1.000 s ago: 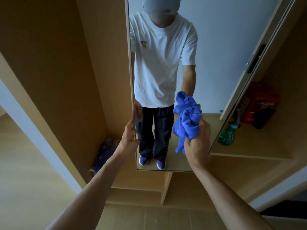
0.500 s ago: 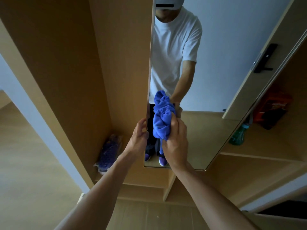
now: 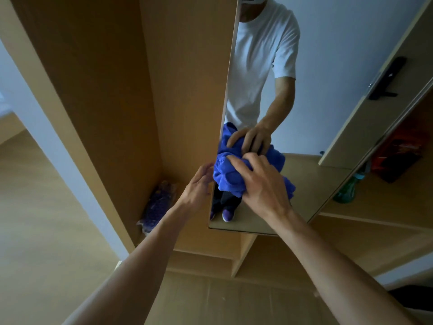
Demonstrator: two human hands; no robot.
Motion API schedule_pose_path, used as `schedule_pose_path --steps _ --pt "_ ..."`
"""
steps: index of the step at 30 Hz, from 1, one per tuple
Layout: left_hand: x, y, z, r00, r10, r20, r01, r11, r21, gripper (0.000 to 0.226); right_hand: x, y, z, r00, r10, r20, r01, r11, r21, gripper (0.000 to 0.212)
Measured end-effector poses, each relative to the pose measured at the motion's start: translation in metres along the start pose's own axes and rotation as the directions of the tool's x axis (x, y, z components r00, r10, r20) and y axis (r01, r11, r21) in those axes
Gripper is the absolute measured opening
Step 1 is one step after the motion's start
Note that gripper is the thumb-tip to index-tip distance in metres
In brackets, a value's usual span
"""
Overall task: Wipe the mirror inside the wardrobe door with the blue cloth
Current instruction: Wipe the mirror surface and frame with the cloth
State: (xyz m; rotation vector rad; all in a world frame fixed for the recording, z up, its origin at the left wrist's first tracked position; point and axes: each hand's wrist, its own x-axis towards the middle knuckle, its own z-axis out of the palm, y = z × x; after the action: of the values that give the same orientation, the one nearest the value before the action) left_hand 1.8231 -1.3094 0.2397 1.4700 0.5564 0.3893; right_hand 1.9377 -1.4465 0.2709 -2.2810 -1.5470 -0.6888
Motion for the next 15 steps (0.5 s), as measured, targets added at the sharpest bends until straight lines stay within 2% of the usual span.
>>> schedule_pose_path --steps 5,10,15 --pt "-0.004 -0.006 0.009 0.995 0.098 -0.022 -0.098 0.995 0.021 0.038 -0.008 0.001 0.002 0.995 -0.08 0.053 0.088 0.982 -0.164 0.06" --pt "0.003 -0.034 0.01 0.989 0.143 -0.038 -0.141 0.989 0.04 0.039 -0.015 -0.005 0.019 0.997 -0.071 -0.035 0.064 0.983 -0.175 0.06" --pt "0.022 -0.082 0.009 0.979 0.188 -0.084 -0.18 0.98 0.087 0.026 -0.019 -0.004 0.032 0.992 -0.074 -0.104 0.054 0.981 -0.186 0.063"
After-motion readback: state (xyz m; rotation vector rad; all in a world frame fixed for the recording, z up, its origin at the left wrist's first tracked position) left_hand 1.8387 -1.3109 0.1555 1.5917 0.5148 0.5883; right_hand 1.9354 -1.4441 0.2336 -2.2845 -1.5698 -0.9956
